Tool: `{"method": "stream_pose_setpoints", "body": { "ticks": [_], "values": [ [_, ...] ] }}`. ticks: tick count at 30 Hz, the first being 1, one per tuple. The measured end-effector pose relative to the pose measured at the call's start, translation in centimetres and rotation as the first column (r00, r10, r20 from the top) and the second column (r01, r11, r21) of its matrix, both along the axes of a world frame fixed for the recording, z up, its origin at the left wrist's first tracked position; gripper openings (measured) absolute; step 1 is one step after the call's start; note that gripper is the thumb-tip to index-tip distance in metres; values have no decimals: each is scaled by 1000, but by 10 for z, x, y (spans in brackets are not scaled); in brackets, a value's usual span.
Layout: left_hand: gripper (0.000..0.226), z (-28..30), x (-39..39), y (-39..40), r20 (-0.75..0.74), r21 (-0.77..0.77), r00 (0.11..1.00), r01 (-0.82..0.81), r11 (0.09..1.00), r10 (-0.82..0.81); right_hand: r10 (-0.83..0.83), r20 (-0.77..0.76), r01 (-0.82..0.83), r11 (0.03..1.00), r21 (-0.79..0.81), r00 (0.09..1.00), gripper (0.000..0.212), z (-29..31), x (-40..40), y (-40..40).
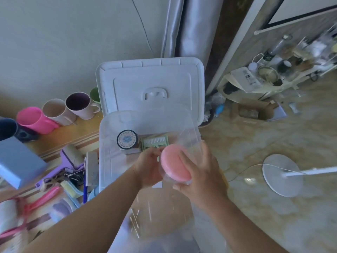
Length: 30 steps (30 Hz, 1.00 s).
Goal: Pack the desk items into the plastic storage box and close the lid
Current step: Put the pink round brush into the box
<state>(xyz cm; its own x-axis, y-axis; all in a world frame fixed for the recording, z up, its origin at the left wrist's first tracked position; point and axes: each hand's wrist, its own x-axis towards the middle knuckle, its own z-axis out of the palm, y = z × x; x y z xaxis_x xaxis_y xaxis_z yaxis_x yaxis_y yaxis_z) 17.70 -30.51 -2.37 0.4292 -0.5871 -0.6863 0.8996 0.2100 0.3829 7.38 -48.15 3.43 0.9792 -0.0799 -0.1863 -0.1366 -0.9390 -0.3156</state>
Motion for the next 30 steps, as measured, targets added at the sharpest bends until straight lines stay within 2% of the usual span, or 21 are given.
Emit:
{"method": "stream_pose_setpoints", "body": {
  "ticks": [3, 5, 8, 10, 13, 15, 18, 20, 22, 30],
  "values": [
    [58, -1, -3, 11, 87, 225, 977, 172, 959, -195, 6, -37, -8, 998, -60, 999, 103, -4, 0, 5],
    [61, -6, -6, 15, 159, 318, 953, 198, 927, -258, 7, -11, -7, 998, -57, 1000, 99, -3, 1, 7],
    [54, -17, -5, 9, 162, 346, 982, 36, 938, -97, 5, 40, -5, 1000, -2, 999, 100, -2, -1, 1],
    [62, -27, 3, 1, 125, 344, 990, -102, 933, 62, 5, 54, -7, 999, 33, 999, 103, -3, -5, -4],
    [66, -38, 16, -14, 136, 343, 947, -321, 883, 292, -11, 53, 8, 999, 51, 999, 104, -7, -12, -8],
    [69, -44, 21, -20, 175, 347, 910, -415, 841, 377, -28, 54, 25, 998, 53, 998, 103, -9, -14, -8],
    [75, -47, 18, -25, 172, 364, 921, -389, 846, 350, -50, 39, 48, 997, 54, 998, 101, -10, -13, -7],
    [53, -48, 14, -26, 178, 367, 924, -380, 849, 337, -58, 28, 57, 997, 54, 998, 99, -11, -12, -7],
    [46, -49, 11, -26, 162, 359, 926, -376, 854, 340, -55, 18, 54, 997, 47, 998, 97, -11, -12, -7],
    [65, -39, -26, -22, 41, 388, 979, -198, 900, 198, -60, 16, 59, 998, 36, 998, 101, -10, -14, -7]
  ]
}}
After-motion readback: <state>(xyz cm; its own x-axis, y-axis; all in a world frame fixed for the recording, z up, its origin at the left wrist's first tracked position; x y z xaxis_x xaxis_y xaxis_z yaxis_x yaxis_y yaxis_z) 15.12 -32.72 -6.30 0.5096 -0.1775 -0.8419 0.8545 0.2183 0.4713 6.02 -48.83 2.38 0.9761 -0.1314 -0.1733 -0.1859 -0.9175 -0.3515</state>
